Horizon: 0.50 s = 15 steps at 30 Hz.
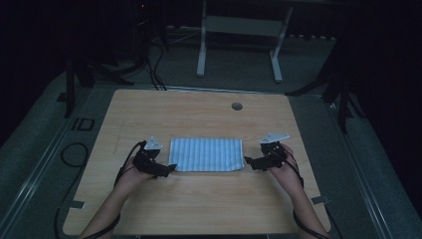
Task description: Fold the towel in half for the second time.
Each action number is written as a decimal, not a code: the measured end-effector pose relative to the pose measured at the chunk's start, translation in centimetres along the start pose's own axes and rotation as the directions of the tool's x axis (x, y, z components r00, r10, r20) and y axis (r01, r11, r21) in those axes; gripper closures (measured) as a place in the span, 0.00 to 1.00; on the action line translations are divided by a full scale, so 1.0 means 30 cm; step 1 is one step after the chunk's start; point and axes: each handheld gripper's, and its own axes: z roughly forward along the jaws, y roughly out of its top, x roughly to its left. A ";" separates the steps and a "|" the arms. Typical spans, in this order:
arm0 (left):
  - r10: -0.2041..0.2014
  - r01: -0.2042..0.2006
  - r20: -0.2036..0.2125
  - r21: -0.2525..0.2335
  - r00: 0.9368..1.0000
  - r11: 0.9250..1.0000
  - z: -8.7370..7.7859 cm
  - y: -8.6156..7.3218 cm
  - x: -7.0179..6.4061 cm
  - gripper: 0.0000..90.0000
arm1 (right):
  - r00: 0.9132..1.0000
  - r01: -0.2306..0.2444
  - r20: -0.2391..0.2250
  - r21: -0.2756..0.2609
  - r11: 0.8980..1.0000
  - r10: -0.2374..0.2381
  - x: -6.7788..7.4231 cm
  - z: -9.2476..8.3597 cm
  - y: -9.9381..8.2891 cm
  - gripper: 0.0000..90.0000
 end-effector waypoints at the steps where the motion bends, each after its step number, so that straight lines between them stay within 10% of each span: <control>1: -0.002 0.002 -0.003 -0.002 1.000 1.000 -0.006 -0.008 0.003 0.09 | 1.000 -0.005 0.003 -0.009 1.000 0.005 -0.005 -0.007 -0.010 0.12; 15: -0.088 0.087 -0.040 -0.035 0.995 0.996 -0.095 -0.135 0.059 0.09 | 0.997 -0.058 0.044 -0.051 0.997 0.061 -0.073 -0.108 -0.148 0.12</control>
